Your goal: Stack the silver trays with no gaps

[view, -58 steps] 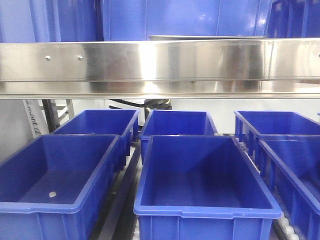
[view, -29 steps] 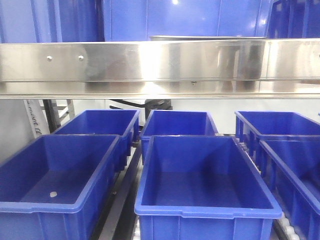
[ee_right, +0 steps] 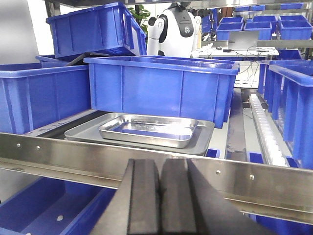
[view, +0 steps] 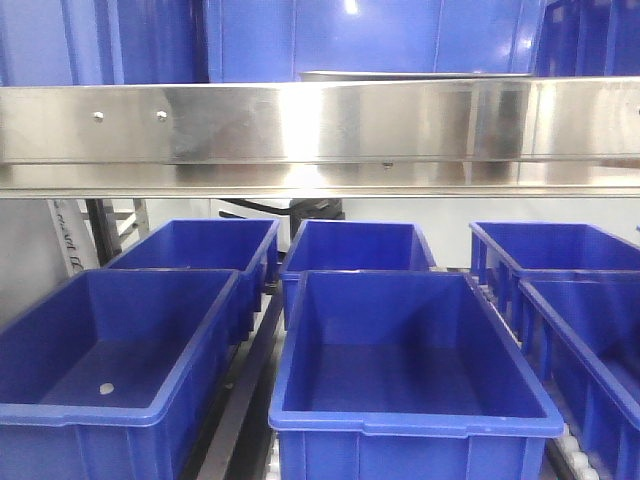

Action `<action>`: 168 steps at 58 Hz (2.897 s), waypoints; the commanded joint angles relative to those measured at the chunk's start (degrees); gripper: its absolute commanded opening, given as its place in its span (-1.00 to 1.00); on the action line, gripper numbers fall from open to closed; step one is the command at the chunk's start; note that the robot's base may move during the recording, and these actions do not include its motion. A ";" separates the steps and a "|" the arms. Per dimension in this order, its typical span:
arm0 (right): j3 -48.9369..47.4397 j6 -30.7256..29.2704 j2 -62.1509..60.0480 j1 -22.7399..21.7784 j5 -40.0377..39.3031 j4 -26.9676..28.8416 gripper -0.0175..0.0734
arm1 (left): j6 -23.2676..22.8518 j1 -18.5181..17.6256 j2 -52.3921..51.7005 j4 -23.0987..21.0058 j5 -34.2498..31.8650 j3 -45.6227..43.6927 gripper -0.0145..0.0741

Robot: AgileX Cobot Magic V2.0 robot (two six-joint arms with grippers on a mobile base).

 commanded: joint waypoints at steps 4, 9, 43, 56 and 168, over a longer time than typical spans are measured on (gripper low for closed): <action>0.07 -0.49 -0.27 -0.27 -1.43 0.00 -0.79 | -0.23 -0.12 -0.26 -0.17 -0.45 0.14 -0.69; 0.07 -0.49 -0.27 -0.27 -1.43 0.00 -0.79 | -0.23 -0.12 -0.26 -0.17 -0.45 0.14 -0.69; 6.97 -0.49 -5.46 -6.32 -13.42 -8.97 -0.79 | -0.23 -0.12 -0.26 -0.17 -0.45 0.14 -0.69; 20.45 -0.49 -5.46 -9.65 -21.50 -4.61 -0.79 | -0.23 -0.12 -0.26 0.07 -0.35 0.14 -0.69; 37.85 1.56 -5.46 -5.54 -32.30 -5.08 -0.79 | -0.23 -0.12 -0.26 0.07 -0.35 0.14 -0.69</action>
